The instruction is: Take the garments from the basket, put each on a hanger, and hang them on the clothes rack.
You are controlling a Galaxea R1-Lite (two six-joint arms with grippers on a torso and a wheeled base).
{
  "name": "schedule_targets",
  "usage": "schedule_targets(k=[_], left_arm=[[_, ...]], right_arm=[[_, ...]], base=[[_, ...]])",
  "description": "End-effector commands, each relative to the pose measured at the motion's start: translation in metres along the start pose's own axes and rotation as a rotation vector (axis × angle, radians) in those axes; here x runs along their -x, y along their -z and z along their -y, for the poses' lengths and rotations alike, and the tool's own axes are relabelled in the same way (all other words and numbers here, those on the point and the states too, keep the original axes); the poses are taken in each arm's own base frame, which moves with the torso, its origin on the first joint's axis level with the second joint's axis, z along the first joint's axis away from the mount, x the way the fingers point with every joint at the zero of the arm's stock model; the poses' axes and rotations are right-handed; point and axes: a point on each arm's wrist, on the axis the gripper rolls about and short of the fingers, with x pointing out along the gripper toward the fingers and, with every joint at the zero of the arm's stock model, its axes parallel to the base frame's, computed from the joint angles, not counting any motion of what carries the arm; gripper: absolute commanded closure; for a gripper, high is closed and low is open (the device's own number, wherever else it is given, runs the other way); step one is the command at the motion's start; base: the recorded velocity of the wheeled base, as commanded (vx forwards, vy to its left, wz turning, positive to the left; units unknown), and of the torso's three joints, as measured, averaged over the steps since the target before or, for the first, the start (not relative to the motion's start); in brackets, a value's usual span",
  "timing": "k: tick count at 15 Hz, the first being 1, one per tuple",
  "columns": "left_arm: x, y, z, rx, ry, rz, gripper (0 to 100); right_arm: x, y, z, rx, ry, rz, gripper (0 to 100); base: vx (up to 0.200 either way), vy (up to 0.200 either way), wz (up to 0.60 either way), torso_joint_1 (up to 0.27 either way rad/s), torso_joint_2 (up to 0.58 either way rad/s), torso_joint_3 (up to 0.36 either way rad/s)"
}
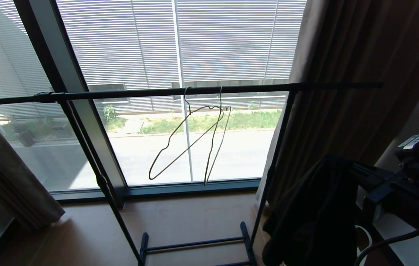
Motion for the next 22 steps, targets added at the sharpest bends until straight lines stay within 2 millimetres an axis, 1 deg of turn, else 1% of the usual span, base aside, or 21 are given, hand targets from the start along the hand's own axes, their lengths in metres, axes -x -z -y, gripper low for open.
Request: schedule_targets(k=[1,3,6,7,8,9,10,11,12,13,14,15,17,18,19,20,22], left_arm=[[0.0,0.0,0.0,-0.011,-0.003,-0.003,0],[0.0,0.0,0.0,-0.005,0.005,-0.002,0],[0.0,0.0,0.0,0.002,-0.004,-0.004,0],[-0.001,-0.006,-0.001,-0.002,-0.015,-0.013,0],[0.001,-0.034,-0.002,0.007,-0.018,0.016,0],[-0.001,-0.058,-0.005,0.05,-0.005,0.015,0],[-0.013,-0.071,-0.007,0.062,0.046,-0.051,0],[-0.031,-0.084,-0.009,0.068,0.124,-0.137,0],[-0.052,-0.099,-0.012,0.086,0.163,-0.214,0],[-0.074,-0.109,-0.015,0.099,0.188,-0.289,0],[-0.091,-0.112,-0.014,0.103,0.223,-0.35,0],[-0.12,-0.114,-0.005,0.095,0.332,-0.449,0],[-0.148,-0.115,0.015,0.1,0.451,-0.511,0],[-0.157,-0.115,0.024,0.1,0.496,-0.52,0],[-0.163,-0.114,0.03,0.095,0.523,-0.524,0],[-0.171,-0.113,0.043,0.076,0.582,-0.535,0],[-0.176,-0.11,0.059,0.046,0.641,-0.558,0]], right_arm=[[0.004,-0.003,0.0,0.018,0.003,0.028,100],[0.009,-0.009,-0.007,0.025,-0.036,0.072,100],[0.01,-0.004,-0.013,0.015,-0.073,0.05,100],[0.01,-0.005,-0.019,-0.006,-0.107,0.051,100],[0.003,-0.007,-0.028,-0.01,-0.141,0.034,100],[-0.004,-0.015,-0.035,-0.017,-0.157,0.026,100],[-0.012,-0.026,-0.043,-0.037,-0.177,0.012,100],[-0.018,-0.043,-0.052,-0.063,-0.206,0.009,100],[-0.023,-0.058,-0.059,-0.096,-0.236,-0.006,100],[-0.029,-0.068,-0.067,-0.132,-0.265,-0.023,100],[-0.034,-0.074,-0.072,-0.16,-0.279,-0.038,100],[-0.047,-0.08,-0.081,-0.204,-0.283,-0.069,100],[-0.06,-0.085,-0.094,-0.205,-0.283,-0.08,100],[-0.066,-0.088,-0.098,-0.206,-0.284,-0.08,100],[-0.069,-0.089,-0.1,-0.205,-0.286,-0.079,100],[-0.08,-0.091,-0.107,-0.21,-0.284,-0.083,100],[-0.092,-0.093,-0.115,-0.229,-0.27,-0.089,100]], base=[[0.0,0.0,0.0,0.0,0.0,0.0],[0.0,0.0,0.0,0.0,0.0,0.0],[0.0,0.0,0.0,0.0,0.0,0.0],[0.0,0.0,0.0,0.0,0.0,0.0],[0.0,0.0,0.0,0.0,0.0,0.0],[0.0,0.0,0.0,0.0,0.0,0.0],[0.0,0.0,0.0,0.0,0.0,0.0],[0.0,0.0,0.0,0.0,0.0,0.0],[0.0,0.0,0.0,0.0,0.0,0.0],[0.0,0.0,0.0,0.0,0.0,0.0],[0.0,0.0,0.0,0.0,0.0,0.0],[0.0,0.0,0.0,0.0,0.0,0.0],[0.0,0.0,0.0,0.0,0.0,0.0],[0.0,0.0,0.0,0.0,0.0,0.0],[0.0,0.0,0.0,0.0,0.0,0.0],[0.0,0.0,0.0,0.0,0.0,0.0],[0.0,0.0,0.0,0.0,0.0,0.0]])
